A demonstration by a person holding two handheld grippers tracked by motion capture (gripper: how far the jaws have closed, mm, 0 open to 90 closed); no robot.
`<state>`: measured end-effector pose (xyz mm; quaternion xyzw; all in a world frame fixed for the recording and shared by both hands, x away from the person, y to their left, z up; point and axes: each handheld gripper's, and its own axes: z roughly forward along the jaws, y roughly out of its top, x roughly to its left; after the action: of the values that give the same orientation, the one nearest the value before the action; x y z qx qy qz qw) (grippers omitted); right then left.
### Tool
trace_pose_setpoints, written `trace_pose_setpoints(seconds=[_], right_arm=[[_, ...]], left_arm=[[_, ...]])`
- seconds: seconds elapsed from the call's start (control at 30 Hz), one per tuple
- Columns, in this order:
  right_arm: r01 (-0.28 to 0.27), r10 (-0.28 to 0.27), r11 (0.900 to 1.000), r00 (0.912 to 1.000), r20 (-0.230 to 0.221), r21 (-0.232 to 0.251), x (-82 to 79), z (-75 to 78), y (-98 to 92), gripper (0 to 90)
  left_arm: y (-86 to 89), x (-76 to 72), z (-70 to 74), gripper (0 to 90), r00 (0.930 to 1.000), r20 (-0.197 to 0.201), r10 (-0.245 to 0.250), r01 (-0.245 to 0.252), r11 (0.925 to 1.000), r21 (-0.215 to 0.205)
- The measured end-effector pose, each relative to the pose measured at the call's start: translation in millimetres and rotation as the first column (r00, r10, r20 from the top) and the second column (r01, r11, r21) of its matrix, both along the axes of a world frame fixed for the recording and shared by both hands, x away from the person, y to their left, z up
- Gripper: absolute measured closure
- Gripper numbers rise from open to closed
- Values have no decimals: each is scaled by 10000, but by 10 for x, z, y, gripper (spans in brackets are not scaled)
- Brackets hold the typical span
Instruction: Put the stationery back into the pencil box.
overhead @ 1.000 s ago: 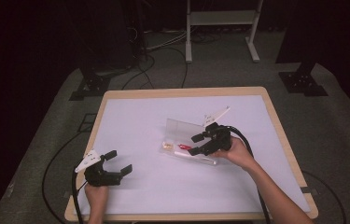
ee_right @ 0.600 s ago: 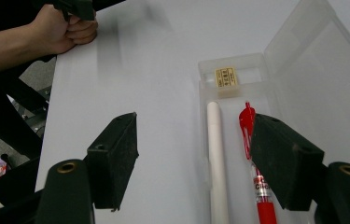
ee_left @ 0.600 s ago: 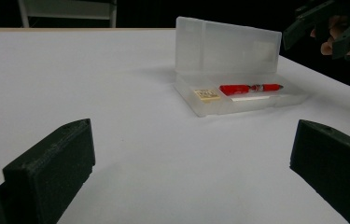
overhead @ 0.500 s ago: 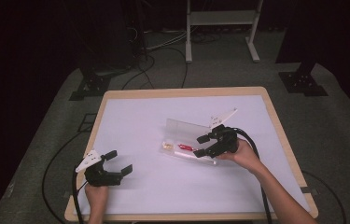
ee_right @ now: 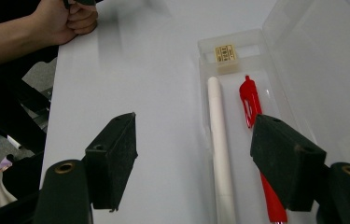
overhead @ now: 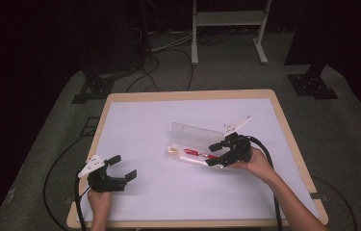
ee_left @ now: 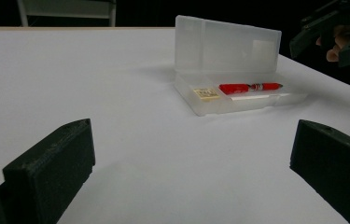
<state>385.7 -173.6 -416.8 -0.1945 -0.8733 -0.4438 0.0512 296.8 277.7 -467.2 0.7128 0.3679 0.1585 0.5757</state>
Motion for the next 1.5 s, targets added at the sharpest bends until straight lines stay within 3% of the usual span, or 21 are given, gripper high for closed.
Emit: trace_pose_setpoints(seconds=[0.73, 1.5], right_arm=[[132, -132, 9999, 9997, -221, 31, -127, -107, -226, 292], [694, -684, 9971, 9972, -314, 316, -266, -170, -594, 292]], left_arm=[[-5, 0, 0, 0, 10000, -40, 11, -10, 10000, 32], [-13, 0, 2, 0, 10000, -65, 3, -2, 9998, 181]])
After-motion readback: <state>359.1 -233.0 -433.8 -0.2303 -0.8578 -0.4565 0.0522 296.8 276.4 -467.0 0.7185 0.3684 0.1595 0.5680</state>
